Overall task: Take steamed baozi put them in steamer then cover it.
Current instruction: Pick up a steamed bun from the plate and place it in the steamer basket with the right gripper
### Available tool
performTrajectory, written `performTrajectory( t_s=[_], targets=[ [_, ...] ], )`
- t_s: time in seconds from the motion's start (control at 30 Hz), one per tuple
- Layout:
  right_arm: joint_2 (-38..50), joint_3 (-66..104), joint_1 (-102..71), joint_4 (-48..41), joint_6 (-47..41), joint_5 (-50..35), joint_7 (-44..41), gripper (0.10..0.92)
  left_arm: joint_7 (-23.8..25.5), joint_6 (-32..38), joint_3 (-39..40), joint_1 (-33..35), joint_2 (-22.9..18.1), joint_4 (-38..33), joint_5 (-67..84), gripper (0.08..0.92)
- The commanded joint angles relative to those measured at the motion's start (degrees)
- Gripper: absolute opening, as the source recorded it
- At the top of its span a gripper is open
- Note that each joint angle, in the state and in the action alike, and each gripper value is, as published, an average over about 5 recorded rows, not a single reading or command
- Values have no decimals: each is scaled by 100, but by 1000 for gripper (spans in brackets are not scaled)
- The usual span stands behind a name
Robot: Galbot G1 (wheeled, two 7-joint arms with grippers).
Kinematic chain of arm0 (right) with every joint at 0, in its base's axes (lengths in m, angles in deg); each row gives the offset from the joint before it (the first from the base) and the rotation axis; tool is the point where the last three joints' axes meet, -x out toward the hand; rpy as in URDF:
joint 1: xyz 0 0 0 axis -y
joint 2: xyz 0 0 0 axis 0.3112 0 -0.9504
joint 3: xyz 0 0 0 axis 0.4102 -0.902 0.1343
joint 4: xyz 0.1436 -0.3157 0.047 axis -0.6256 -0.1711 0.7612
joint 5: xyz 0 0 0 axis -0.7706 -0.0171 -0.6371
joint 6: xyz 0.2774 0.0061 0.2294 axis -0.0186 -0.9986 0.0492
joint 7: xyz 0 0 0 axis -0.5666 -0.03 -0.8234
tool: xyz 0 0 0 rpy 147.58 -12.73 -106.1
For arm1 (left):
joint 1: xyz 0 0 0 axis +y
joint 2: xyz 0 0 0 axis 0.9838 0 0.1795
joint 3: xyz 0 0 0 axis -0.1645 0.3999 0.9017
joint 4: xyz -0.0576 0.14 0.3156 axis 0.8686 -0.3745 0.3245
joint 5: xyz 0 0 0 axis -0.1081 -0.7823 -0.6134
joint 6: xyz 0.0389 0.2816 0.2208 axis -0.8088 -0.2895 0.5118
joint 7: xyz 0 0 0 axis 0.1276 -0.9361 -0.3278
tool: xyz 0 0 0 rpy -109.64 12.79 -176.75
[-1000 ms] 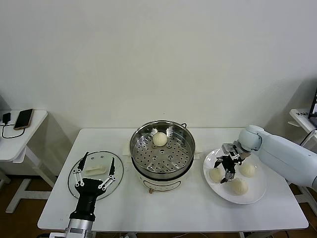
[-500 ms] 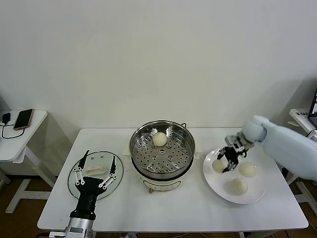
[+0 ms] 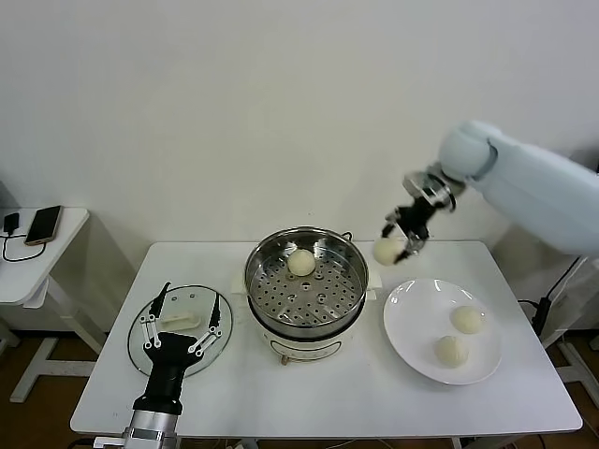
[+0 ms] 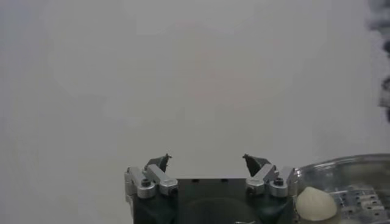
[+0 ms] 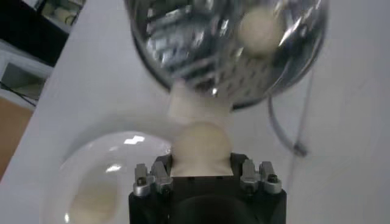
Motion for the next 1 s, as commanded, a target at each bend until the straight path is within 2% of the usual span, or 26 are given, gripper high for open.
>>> performTrajectory(
  t_s=[0.03,0.37,1.0],
  targets=[
    [-1642,-877,633,-106,-446,-879,361,645,-6,-12,-6,-5,1,-21,4,823],
    [-2423,-1162,-306,-484,-707,-610,973,629,-29,-10,-12,-22,-5,-37,16,823],
    [-2933,-1331,-538,-1001,-750,-516,1172,628,-67,16,-74,-31,9,-27,61,823]
  ],
)
